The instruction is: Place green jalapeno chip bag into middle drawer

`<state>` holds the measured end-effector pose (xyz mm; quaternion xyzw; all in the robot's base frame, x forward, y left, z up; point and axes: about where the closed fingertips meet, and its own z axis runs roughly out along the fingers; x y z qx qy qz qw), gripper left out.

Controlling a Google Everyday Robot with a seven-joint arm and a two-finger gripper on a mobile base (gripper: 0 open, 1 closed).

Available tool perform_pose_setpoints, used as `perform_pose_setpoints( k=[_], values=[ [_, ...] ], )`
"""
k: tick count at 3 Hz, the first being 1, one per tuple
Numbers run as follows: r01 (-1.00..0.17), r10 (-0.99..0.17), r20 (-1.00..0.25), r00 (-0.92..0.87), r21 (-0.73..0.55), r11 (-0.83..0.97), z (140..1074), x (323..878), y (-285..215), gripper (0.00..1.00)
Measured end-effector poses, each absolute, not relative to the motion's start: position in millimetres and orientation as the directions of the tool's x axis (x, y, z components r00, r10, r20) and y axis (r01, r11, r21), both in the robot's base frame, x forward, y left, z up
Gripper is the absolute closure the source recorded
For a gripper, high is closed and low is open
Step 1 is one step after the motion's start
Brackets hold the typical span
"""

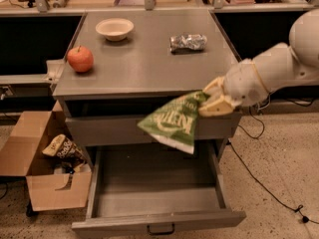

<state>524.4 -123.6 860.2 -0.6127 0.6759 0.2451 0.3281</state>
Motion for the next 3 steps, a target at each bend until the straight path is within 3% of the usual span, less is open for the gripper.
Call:
perform_pose_setpoints(
  k=[3],
  values=[
    [-0.992, -0.691, -0.713, -0.119, 0.052, 0.116, 795.6, 503.4, -116.3, 1.0]
  ],
)
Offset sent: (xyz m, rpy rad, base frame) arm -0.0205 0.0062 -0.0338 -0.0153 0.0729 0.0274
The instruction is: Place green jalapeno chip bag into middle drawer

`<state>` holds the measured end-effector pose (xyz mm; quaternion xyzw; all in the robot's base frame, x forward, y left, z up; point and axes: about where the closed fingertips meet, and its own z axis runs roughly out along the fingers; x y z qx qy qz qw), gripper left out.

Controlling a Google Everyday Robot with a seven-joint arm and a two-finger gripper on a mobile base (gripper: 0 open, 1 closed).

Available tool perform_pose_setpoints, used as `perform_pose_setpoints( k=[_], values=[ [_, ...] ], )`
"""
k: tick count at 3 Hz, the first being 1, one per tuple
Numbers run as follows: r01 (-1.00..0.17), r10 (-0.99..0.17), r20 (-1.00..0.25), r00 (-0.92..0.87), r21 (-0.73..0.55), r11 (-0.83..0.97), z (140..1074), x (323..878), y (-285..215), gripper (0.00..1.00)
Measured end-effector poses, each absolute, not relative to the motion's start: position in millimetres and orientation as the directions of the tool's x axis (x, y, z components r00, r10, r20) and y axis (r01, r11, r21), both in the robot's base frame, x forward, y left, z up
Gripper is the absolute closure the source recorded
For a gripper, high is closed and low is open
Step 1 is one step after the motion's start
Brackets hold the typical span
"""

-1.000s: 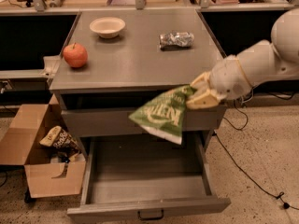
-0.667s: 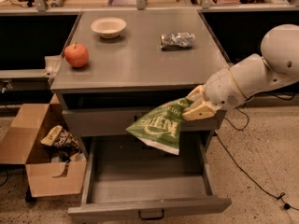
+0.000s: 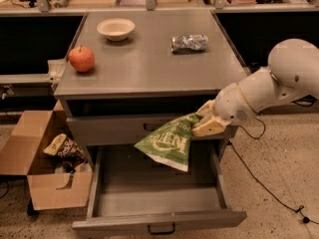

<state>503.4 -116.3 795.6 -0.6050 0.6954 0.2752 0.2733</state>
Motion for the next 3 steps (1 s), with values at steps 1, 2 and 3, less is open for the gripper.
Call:
perform_pose_setpoints(
  k=[1, 2, 3],
  values=[
    [-0.978, -0.687, -0.697, -0.207, 0.159, 0.133, 722.6, 495.6, -114.8, 1.0],
    [-0.949, -0.667, -0.679, -0.306, 0.274, 0.157, 632.8, 488.8, -110.4, 1.0],
    [-0.924, -0.65, -0.662, -0.375, 0.321, 0.207, 568.9, 497.3, -104.8, 1.0]
  ],
)
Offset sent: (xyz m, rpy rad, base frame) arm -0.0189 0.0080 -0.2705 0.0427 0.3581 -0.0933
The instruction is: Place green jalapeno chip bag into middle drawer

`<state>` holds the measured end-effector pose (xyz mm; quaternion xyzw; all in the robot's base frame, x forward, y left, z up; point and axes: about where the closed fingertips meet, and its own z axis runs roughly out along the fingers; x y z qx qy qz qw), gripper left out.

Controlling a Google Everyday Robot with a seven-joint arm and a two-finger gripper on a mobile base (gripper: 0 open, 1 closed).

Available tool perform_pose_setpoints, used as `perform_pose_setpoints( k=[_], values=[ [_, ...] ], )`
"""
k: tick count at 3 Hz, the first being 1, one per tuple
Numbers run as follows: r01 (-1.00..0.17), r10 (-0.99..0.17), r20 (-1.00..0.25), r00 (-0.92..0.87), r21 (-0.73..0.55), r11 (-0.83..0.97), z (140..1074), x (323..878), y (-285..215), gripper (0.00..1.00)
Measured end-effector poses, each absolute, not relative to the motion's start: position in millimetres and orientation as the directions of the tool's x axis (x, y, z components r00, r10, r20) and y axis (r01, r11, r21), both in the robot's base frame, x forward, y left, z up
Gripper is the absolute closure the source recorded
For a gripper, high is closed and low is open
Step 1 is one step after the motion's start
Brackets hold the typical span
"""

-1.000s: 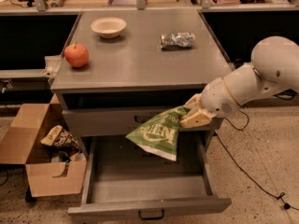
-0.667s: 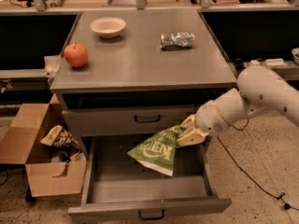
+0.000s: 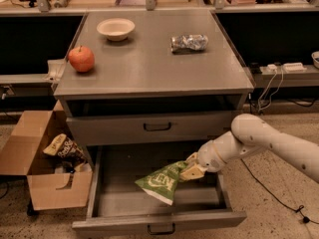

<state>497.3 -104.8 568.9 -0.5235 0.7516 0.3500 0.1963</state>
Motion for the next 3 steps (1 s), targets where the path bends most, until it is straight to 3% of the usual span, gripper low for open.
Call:
perform_pose_setpoints(
  k=[3],
  values=[
    [-0.86, -0.573, -0.646, -0.504, 0.317, 0.4, 471.9, 541.6, -88.0, 1.0]
  ],
)
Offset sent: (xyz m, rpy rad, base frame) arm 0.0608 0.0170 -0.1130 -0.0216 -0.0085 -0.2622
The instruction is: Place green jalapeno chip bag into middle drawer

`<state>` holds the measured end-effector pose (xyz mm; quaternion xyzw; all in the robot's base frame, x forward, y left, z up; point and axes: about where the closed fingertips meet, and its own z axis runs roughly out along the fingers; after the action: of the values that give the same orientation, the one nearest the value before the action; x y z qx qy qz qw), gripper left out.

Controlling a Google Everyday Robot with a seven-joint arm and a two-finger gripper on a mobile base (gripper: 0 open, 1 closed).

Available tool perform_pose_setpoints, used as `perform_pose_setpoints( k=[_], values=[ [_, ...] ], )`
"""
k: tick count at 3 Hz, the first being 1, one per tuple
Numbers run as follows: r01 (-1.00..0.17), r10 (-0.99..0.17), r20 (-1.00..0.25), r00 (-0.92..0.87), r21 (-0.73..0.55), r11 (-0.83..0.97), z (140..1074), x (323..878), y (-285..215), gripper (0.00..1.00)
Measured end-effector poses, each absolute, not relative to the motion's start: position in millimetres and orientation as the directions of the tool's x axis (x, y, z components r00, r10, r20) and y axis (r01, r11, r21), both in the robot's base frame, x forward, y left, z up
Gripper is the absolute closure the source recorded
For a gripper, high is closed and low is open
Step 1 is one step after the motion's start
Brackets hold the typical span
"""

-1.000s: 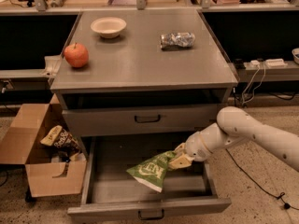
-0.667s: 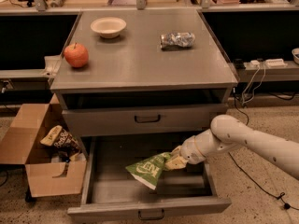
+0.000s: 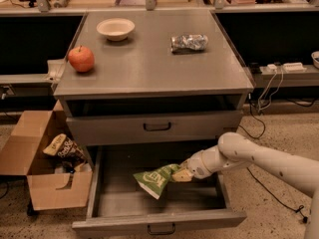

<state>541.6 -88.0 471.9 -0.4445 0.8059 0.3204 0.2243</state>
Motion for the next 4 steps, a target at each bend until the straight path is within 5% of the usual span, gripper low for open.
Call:
perform_pose_setpoints(
  k=[3, 4],
  values=[
    [-0.815, -0.564, -0.594, -0.574, 0.351, 0.461, 424.3, 542.7, -85.1, 1.0],
    [-0.807, -0.564, -0.582, -0.586, 0.352, 0.474, 419.3, 545.4, -84.4, 0.82]
  ],
)
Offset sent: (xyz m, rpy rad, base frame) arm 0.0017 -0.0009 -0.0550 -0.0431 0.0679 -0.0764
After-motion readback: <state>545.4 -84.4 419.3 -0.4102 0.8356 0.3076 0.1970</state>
